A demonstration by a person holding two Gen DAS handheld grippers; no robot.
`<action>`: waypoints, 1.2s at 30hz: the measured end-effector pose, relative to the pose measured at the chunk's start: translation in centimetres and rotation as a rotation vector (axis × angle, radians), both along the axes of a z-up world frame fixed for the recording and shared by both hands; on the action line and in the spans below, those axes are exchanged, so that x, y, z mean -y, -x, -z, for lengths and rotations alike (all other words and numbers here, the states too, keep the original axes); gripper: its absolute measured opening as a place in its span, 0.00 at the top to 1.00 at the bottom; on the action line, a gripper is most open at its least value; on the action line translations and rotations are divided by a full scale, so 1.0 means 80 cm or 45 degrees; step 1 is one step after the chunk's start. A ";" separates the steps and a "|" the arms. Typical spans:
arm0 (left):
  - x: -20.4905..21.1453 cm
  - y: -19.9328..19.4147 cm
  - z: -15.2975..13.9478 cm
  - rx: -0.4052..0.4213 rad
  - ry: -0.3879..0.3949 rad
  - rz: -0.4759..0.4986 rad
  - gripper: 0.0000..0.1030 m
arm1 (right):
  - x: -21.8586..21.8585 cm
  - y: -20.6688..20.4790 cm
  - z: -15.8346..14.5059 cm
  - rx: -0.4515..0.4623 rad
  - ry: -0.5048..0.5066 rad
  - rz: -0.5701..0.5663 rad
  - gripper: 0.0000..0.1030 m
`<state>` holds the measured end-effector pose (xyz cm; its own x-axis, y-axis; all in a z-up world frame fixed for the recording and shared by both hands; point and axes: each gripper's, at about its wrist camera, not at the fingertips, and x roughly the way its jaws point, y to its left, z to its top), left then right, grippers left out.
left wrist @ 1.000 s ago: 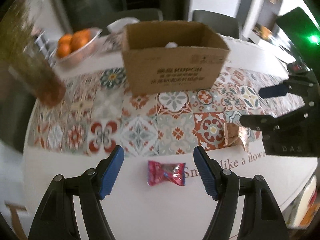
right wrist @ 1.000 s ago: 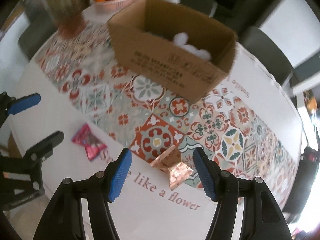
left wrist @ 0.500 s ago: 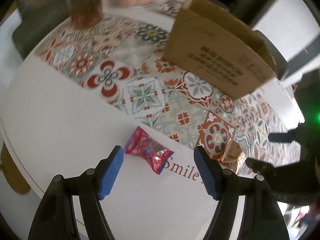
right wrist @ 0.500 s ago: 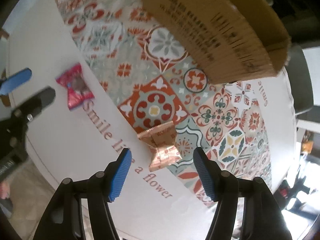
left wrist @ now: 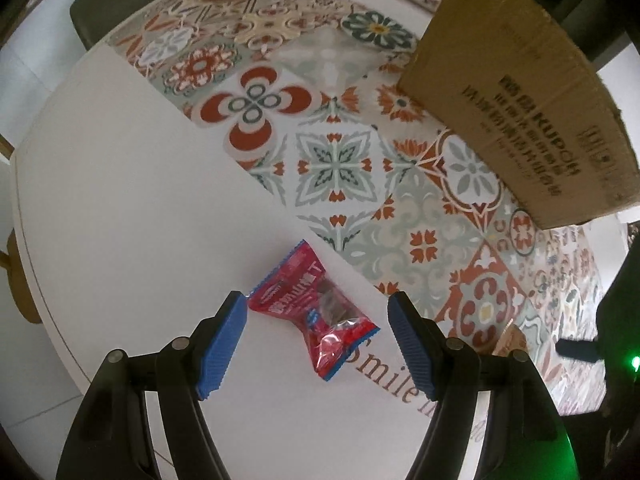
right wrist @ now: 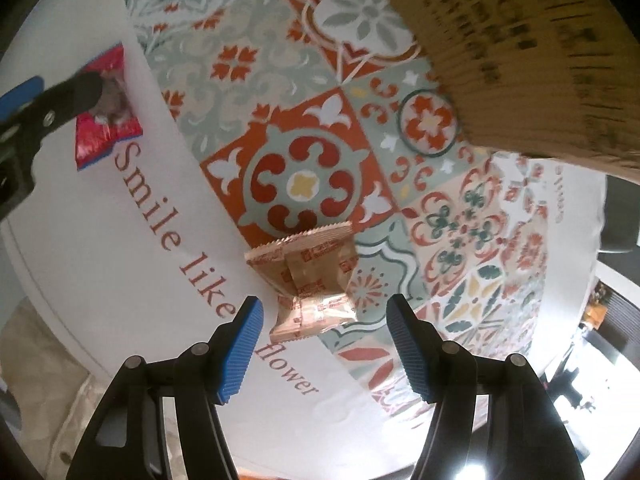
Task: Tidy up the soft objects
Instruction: 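Grasp the pink candy with the left tool while the right tool grasps the Fortune Biscuits packet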
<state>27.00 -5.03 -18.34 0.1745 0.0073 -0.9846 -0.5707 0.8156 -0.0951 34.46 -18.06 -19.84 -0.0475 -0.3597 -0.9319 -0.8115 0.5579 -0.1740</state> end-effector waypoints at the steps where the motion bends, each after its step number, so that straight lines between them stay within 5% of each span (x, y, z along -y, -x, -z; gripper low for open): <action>1: 0.001 -0.001 0.004 -0.001 0.010 -0.009 0.30 | 0.002 0.000 0.006 -0.029 0.010 0.002 0.37; 18: 0.006 -0.021 0.037 -0.111 -0.075 -0.052 0.30 | 0.016 -0.017 0.057 -0.104 0.028 0.089 0.37; 36: 0.005 -0.007 0.045 -0.174 0.052 -0.105 0.25 | 0.001 0.010 0.096 -0.103 0.010 0.070 0.40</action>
